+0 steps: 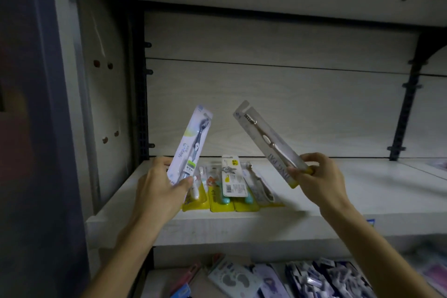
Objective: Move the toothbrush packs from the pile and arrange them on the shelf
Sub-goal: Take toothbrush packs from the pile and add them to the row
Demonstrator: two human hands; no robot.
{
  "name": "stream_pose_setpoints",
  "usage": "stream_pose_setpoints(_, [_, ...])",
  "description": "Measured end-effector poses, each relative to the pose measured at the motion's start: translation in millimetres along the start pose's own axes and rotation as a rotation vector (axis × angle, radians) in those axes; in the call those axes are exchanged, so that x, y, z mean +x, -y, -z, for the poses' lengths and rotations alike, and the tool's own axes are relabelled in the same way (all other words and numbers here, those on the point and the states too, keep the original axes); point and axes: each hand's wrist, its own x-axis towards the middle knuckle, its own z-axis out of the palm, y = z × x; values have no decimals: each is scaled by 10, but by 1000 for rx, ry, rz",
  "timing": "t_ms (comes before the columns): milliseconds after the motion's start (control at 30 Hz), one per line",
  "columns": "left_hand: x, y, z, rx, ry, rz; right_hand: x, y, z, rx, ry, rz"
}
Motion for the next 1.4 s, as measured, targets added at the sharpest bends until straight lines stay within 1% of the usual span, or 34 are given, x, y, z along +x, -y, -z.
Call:
stream_pose_setpoints(233, [-185,-63,-56,-166,86,21,-404,100,157,199,37,-173])
stream_pose_setpoints(467, [-432,-273,-172,-359,242,56,-682,77,390,386,92,-325])
stream_pose_setpoints(567, [-545,-387,-269,-432,278,97,-741,5,566,400,116,-346])
stream_pose_setpoints(667, [-671,-538,-432,-481,310,119,-789,-104,807,337,140,-330])
stream_pose_setpoints(833, [-1049,-908,-841,-547,380,139,-864,-369,1454,296,105,-325])
stream_pose_setpoints(1000, [-1539,-1295,-1355,-549,438,133,-934,-696,2237,257,62,-323])
stream_pose_setpoints(1133, [-1973,-1632,-1748,-550,504,129,-999,-997,2861,242,60,-347])
stream_pose_setpoints(1400, [-2831,-2306,-2473,-568,620,147,-1202,-1586,4006,228,-4,-420])
